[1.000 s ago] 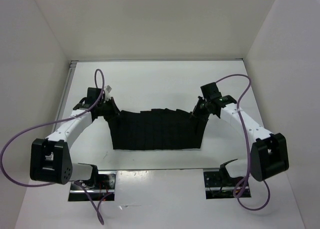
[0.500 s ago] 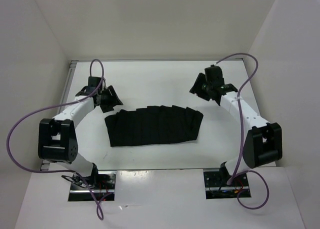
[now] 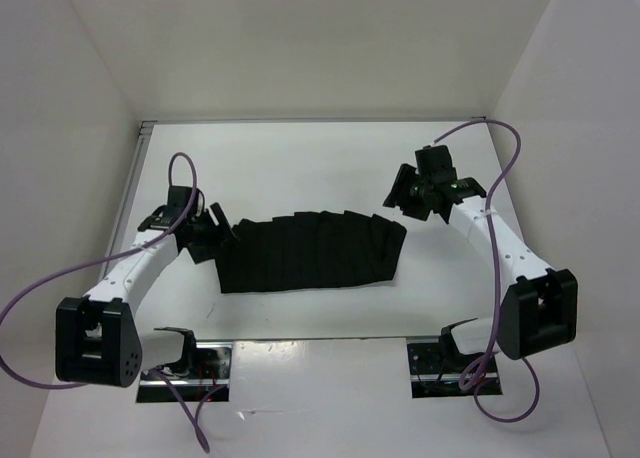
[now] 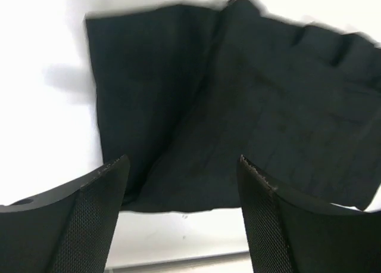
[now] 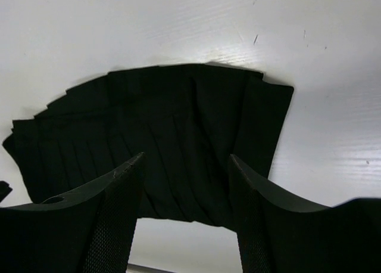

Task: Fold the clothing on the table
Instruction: Fold the skirt

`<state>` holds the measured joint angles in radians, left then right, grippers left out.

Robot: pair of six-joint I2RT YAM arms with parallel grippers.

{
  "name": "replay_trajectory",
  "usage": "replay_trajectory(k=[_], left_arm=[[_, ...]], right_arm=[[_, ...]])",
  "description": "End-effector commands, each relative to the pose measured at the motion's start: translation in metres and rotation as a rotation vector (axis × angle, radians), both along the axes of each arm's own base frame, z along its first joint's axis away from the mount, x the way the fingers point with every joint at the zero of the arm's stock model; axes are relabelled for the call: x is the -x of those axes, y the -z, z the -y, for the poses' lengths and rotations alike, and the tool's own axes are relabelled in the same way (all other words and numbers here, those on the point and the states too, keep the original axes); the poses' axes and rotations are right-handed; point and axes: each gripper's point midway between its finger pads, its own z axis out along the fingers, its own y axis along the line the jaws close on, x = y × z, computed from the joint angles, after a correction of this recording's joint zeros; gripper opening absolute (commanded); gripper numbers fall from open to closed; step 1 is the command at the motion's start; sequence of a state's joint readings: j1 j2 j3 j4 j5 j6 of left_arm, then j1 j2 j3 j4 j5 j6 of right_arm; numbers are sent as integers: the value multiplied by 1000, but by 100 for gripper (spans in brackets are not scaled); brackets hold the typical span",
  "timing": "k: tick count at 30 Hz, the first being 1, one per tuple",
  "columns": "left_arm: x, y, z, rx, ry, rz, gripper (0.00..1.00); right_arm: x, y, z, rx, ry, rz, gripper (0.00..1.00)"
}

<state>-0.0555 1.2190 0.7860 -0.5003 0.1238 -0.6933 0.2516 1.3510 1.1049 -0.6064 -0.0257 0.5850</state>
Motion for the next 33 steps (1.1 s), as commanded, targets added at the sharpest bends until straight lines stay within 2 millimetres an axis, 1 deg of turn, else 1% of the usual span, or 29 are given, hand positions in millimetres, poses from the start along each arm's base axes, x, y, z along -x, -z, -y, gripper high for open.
replay_trajectory(k=[1,2,3,5,7,8,10,11,14,15,16,17,18,19,20,21,23,25,27,28,29,31,32,33], left_arm=[[10,11,-3,6,-47,-76,80],[9,11,-5,-2,-64,-77,81],[13,20,-7,-13,-69,-116,81],[13,27,-9,-10,-87,-147,82],[23,48,-7,0,-90,-227,82],[25,53,-5,8,-86,-253,82],[30,70,-3,14,-81,-310,82],[32,73,-2,18,-69,-325,82],[37,84,-4,4,-74,-361,82],[37,84,-4,4,-75,-361,82],[37,85,-6,-6,-79,-360,82],[38,88,-8,-16,-82,-371,82],[35,88,-7,-15,-82,-361,82],[38,92,-8,-16,-83,-381,82],[42,100,-6,-10,-79,-406,82],[41,102,1,-5,-43,-402,82],[40,106,8,-6,-7,-407,80],[35,104,16,21,26,-379,71],[34,104,20,46,37,-379,59],[35,107,20,42,45,-388,43],[32,104,22,51,49,-378,36],[33,107,21,48,57,-387,24],[29,104,22,48,58,-376,0],[29,104,22,48,58,-376,0]], right_arm=[[11,-1,-2,-5,-37,-4,62],[12,-1,-2,-5,-38,-4,62],[12,2,-3,-5,-51,-13,62],[12,1,-5,-12,-58,-14,62],[16,6,-3,-2,-64,-30,62],[17,3,-3,-4,-64,-22,62],[19,2,-1,9,-66,-18,62],[17,2,3,14,-60,-16,62],[18,3,7,22,-58,-24,62],[21,8,12,31,-55,-40,62],[22,5,12,29,-54,-31,62],[24,8,11,23,-61,-41,62],[24,8,10,23,-61,-41,62],[25,8,8,12,-70,-43,62],[25,8,8,12,-70,-43,62],[25,5,8,11,-70,-34,62],[27,6,9,12,-70,-43,62],[28,4,9,10,-70,-34,62],[27,4,12,10,-61,-34,62],[27,1,12,10,-61,-34,62],[27,1,12,10,-61,-34,62],[25,-2,11,9,-61,-25,62],[25,-2,11,9,-61,-25,62],[25,-3,10,1,-68,-27,62]])
